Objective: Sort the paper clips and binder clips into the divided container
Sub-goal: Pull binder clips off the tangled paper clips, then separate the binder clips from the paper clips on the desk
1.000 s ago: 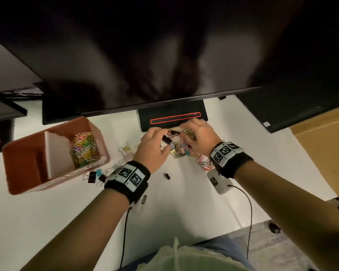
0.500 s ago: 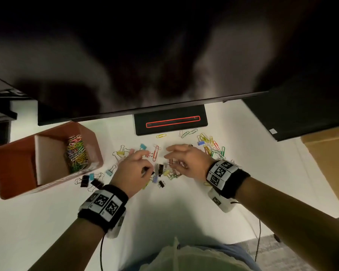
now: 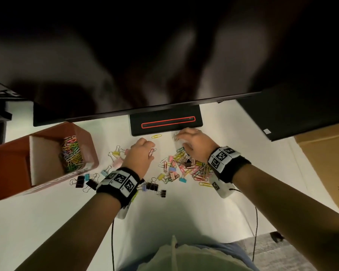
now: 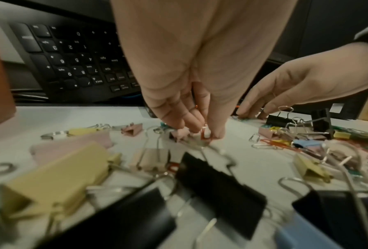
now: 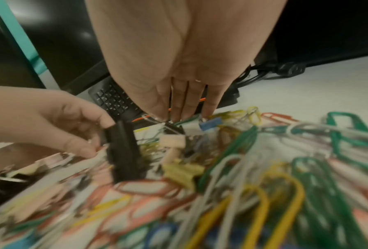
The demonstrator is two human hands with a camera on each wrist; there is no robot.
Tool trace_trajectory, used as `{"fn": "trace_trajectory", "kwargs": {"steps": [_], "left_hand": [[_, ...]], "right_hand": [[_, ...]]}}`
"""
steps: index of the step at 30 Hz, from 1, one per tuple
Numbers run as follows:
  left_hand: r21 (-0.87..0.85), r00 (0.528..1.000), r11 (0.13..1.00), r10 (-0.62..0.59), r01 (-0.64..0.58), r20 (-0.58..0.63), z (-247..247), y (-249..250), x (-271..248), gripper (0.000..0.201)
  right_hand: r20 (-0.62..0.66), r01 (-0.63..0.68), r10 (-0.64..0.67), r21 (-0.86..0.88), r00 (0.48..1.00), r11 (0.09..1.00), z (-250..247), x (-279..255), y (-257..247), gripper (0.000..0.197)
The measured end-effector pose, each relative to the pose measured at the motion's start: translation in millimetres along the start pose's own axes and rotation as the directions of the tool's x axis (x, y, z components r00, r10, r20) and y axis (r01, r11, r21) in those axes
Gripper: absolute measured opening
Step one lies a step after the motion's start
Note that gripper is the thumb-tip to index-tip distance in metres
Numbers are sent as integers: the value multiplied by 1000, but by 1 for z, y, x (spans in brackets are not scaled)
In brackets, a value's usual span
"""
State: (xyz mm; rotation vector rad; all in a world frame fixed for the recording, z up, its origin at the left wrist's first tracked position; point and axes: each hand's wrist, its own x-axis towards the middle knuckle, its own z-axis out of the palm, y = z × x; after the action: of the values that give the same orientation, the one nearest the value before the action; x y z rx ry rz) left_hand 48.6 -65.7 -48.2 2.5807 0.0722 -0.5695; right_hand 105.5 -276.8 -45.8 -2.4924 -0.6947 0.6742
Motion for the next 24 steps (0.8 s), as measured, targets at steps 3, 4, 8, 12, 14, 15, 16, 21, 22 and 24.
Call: {"fn": "trace_trajectory", "kwargs": {"steps": [3,4,8,12,14,15,16,21,22,24], "left_hand": [[-42,1000,999,-13,13,-10,3,-6,0,28],[-56,1000,998,-14,13,-8,2,-7,0,25],[-22,999,999,43,-43,-23,0,-8,-1,16],[17,998,998,60,-60,-19,-3,-7,1,15],[-14,997,998,55,-56,-50,-4,-5,4,17],[-37,996,998,51,-53,-71,-4,-4,5,19],[-57,996,997,43,-48,-84,-4,-2,8,22],[-34,998,999,35,-37,-56,-4,6,23,33],[-13,999,999,37,-38,-40,-4,6,25,32],[23,999,999,39,-38,-23,-4,8,29,32]], "right_hand": [[66,81,-84,56,994,995,11,-10,-6,35],[80,101,-108,82,991,991,13,-14,-8,33],[-31,109,-105,140,994,984,7,-13,-9,28],[27,29,-30,49,999,998,-3,1,-11,33],[102,5,-5,4,995,1000,0,4,-14,36],[126,4,-2,-14,992,1000,2,4,-17,39],[144,6,-2,-27,990,1000,5,4,-19,43],[197,39,-22,-85,980,996,11,-2,-23,52],[208,48,-28,-91,978,995,11,-3,-22,52],[223,48,-29,-77,974,996,10,-6,-20,50]]}}
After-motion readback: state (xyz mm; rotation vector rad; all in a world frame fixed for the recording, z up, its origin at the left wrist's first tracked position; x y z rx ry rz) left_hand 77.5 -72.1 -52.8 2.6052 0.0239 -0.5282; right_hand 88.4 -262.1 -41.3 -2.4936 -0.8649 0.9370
